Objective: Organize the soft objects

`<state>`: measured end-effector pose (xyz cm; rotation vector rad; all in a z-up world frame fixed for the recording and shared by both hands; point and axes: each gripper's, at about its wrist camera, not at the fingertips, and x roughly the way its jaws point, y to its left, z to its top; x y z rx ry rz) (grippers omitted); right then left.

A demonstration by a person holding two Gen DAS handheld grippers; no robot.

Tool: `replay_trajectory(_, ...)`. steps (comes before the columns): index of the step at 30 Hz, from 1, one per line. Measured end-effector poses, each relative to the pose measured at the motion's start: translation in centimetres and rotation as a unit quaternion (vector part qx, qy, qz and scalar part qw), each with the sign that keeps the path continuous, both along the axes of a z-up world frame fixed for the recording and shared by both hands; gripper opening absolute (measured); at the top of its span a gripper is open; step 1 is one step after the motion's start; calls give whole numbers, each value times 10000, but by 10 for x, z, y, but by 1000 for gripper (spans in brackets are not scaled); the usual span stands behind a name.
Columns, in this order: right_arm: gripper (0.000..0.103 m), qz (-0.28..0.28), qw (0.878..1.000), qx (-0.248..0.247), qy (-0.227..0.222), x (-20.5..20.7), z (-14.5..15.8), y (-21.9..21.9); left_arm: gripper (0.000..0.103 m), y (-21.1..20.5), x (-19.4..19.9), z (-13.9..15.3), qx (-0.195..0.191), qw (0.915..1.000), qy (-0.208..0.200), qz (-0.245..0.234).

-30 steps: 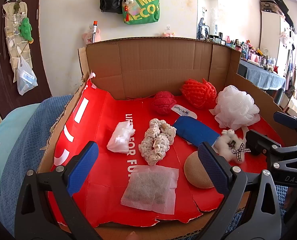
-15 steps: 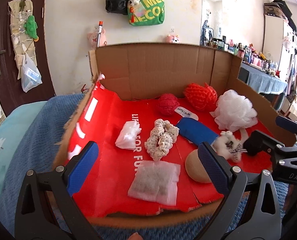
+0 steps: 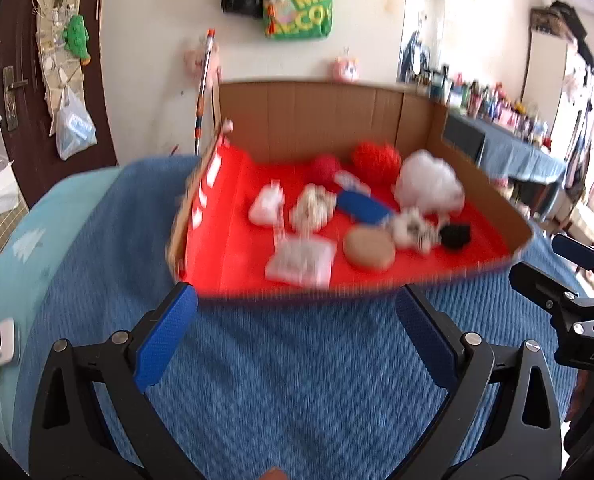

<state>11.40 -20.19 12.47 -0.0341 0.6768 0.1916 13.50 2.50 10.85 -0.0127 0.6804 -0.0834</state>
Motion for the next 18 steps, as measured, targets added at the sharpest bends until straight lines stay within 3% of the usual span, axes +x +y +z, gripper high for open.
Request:
replay_trajectory(9,103,-355,9944,-116,988,1,-59,-14,101,-16,-1,-54,148,9965,815,-101)
replay_trajectory(18,103,-503,9893,-357,1319,8,-79,-12,103,-25,13,-75,401,9923,1171,68)
